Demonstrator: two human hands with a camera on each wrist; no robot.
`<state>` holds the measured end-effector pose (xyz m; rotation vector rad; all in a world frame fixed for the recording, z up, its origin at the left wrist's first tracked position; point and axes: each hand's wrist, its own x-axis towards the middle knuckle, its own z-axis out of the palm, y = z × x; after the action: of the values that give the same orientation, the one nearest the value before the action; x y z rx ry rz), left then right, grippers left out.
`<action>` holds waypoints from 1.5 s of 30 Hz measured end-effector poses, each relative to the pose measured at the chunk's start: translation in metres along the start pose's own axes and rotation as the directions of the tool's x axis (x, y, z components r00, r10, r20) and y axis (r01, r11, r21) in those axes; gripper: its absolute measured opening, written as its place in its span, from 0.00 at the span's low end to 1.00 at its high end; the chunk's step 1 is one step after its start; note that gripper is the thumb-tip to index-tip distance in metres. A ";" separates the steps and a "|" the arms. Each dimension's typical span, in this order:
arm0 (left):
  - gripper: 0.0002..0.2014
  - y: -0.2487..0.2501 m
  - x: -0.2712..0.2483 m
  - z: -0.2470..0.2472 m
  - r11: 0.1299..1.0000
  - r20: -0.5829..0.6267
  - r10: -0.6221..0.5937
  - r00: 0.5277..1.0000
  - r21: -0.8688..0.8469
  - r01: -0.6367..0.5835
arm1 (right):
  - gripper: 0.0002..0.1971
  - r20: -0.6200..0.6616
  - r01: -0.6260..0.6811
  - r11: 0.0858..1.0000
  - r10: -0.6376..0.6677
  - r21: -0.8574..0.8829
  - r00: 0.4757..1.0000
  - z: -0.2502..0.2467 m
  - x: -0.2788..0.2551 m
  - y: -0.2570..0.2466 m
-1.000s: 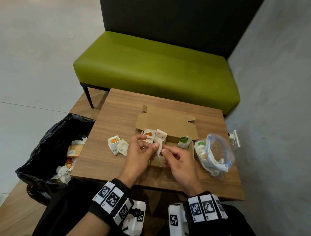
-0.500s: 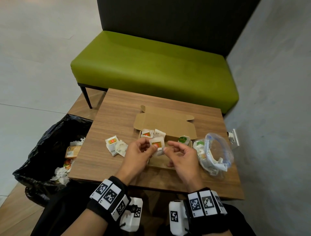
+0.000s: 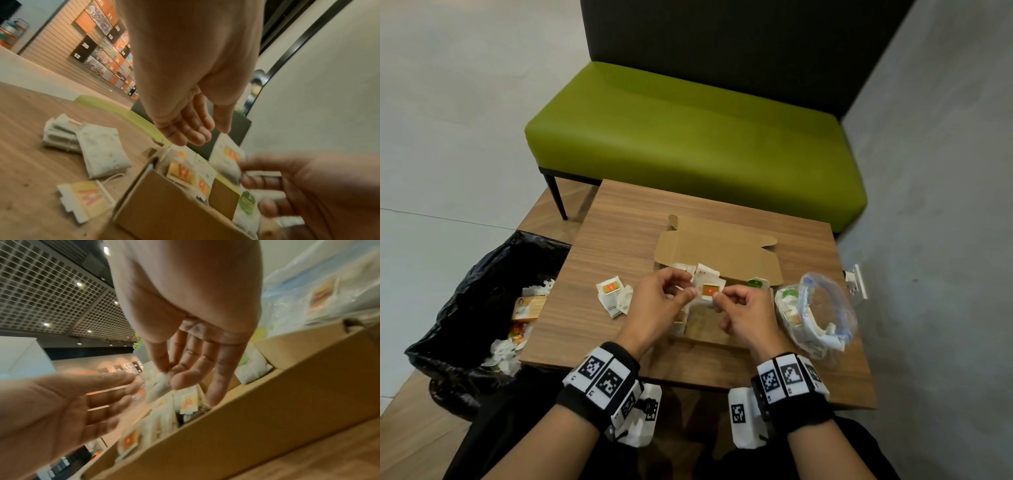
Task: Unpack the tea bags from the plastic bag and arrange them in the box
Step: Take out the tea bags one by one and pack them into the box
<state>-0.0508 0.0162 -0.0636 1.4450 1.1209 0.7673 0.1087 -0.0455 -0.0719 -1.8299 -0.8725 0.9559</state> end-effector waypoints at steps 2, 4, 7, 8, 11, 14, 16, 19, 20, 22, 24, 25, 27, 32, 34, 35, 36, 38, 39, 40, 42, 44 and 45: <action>0.07 -0.004 0.003 -0.009 0.999 -0.103 -0.026 0.994 0.029 0.029 | 0.07 -0.072 -0.057 0.997 0.053 -0.054 0.996 -0.003 0.010 0.010; 0.05 -0.012 0.004 -0.019 0.991 -0.191 -0.031 0.981 0.125 0.056 | 0.07 -0.095 -0.117 0.985 0.106 -0.123 0.990 -0.002 0.019 0.019; 0.05 -0.021 0.002 -0.026 0.944 -0.183 -0.019 0.983 0.322 0.078 | 0.06 -0.082 -0.153 0.973 0.140 -0.175 0.987 0.007 0.028 0.024; 0.05 -0.023 0.001 -0.026 0.929 -0.155 -0.026 0.988 0.361 0.081 | 0.06 -0.076 -0.157 0.970 0.145 -0.187 0.987 0.011 0.029 0.023; 0.09 -0.026 -0.002 -0.023 0.909 -0.078 -0.056 0.995 0.409 0.083 | 0.07 -0.079 -0.164 0.966 0.151 -0.199 0.985 0.021 0.034 0.018; 0.09 -0.029 -0.004 -0.021 0.906 -0.055 -0.066 0.996 0.415 0.083 | 0.10 -0.120 -0.181 0.958 0.157 -0.221 0.980 0.026 0.038 0.015; 0.08 -0.029 -0.005 -0.022 0.910 -0.047 -0.063 0.997 0.408 0.077 | 0.10 -0.149 -0.192 0.952 0.159 -0.239 0.976 0.027 0.039 0.014; 0.07 -0.031 -0.004 -0.024 0.919 -0.033 -0.050 0.998 0.391 0.059 | 0.09 -0.174 -0.188 0.950 0.147 -0.249 0.974 0.028 0.040 0.016; 0.06 -0.031 -0.005 -0.024 0.923 -0.026 -0.050 0.998 0.382 0.056 | 0.09 -0.175 -0.188 0.950 0.146 -0.248 0.974 0.029 0.039 0.015; 0.06 -0.030 -0.005 -0.026 0.921 -0.019 -0.049 0.999 0.386 0.053 | 0.09 -0.169 -0.193 0.955 0.156 -0.226 0.973 0.029 0.038 0.015; 0.05 -0.031 -0.006 -0.032 0.915 -0.057 -0.053 0.997 0.396 0.071 | 0.09 -0.166 -0.203 0.962 0.173 -0.184 0.971 0.029 0.036 0.012; 0.05 -0.032 -0.005 -0.037 0.911 -0.096 -0.057 0.994 0.401 0.091 | 0.09 -0.168 -0.209 0.964 0.181 -0.165 0.969 0.027 0.035 0.011; 0.05 -0.035 -0.004 -0.053 0.887 -0.208 -0.067 0.976 0.436 0.154 | 0.08 -0.167 -0.214 0.967 0.190 -0.139 0.967 0.022 0.031 0.008; 0.03 -0.046 0.000 -0.092 0.796 -0.394 -0.098 0.914 0.520 0.310 | 0.07 -0.223 -0.140 0.986 0.117 -0.093 0.968 0.006 0.016 -0.001; 0.04 -0.048 0.002 -0.095 0.759 -0.381 -0.070 0.922 0.580 0.297 | 0.07 -0.245 -0.096 0.992 0.073 -0.081 0.967 0.003 0.009 -0.005; 0.06 -0.048 0.003 -0.095 0.738 -0.357 -0.058 0.932 0.613 0.281 | 0.07 -0.249 -0.079 0.994 0.059 -0.071 0.967 0.003 0.006 -0.007; 0.09 -0.047 0.005 -0.093 0.726 -0.337 -0.055 0.940 0.633 0.269 | 0.06 -0.249 -0.065 0.996 0.047 -0.062 0.967 0.004 0.003 -0.008; 0.13 -0.044 0.007 -0.086 0.720 -0.320 -0.082 0.944 0.635 0.279 | 0.06 -0.238 -0.043 0.998 0.029 -0.054 0.971 0.005 -0.002 -0.009; 0.15 -0.043 0.007 -0.082 0.723 -0.314 -0.105 0.943 0.627 0.289 | 0.05 -0.231 -0.035 0.998 0.022 -0.053 0.973 0.006 -0.003 -0.008; 0.16 -0.045 0.008 -0.077 0.724 -0.299 -0.127 0.946 0.623 0.295 | 0.05 -0.227 -0.029 0.998 0.017 -0.053 0.974 0.007 -0.005 -0.007; 0.16 -0.049 0.009 -0.070 0.706 -0.256 -0.136 0.957 0.653 0.275 | 0.06 -0.216 -0.029 0.997 0.013 -0.068 0.976 0.010 -0.007 -0.004; 0.13 -0.052 0.008 -0.067 0.690 -0.231 -0.106 0.967 0.683 0.239 | 0.05 -0.194 -0.025 0.996 0.009 -0.081 0.981 0.012 -0.010 -0.003; 0.12 -0.052 0.007 -0.067 0.693 -0.220 -0.087 0.972 0.687 0.218 | 0.05 -0.187 -0.023 0.997 0.008 -0.080 0.982 0.013 -0.011 -0.002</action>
<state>-0.1214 0.0448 -0.1018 1.9045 1.7788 0.3312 0.0918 -0.0488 -0.0711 -1.9634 -0.7921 0.7530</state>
